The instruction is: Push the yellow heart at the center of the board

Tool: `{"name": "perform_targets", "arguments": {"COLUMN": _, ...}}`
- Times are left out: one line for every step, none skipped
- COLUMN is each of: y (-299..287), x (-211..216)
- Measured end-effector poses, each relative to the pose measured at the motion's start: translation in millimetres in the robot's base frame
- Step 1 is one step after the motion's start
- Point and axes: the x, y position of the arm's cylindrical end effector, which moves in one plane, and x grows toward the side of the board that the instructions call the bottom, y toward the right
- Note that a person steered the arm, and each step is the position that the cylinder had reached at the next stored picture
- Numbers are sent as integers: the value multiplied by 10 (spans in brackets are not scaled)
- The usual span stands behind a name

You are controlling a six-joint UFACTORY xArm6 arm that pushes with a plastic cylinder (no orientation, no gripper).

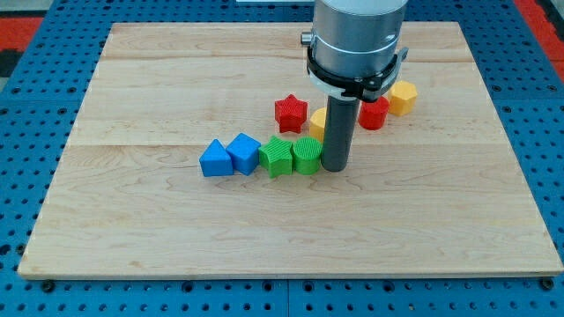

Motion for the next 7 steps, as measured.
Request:
{"name": "perform_targets", "arguments": {"y": 0, "x": 0}}
{"name": "perform_targets", "arguments": {"y": 26, "x": -104}}
{"name": "perform_targets", "arguments": {"y": 190, "x": -262}}
{"name": "perform_targets", "arguments": {"y": 348, "x": -354}}
{"name": "perform_targets", "arguments": {"y": 333, "x": -360}}
{"name": "perform_targets", "arguments": {"y": 197, "x": -423}}
{"name": "perform_targets", "arguments": {"y": 78, "x": -527}}
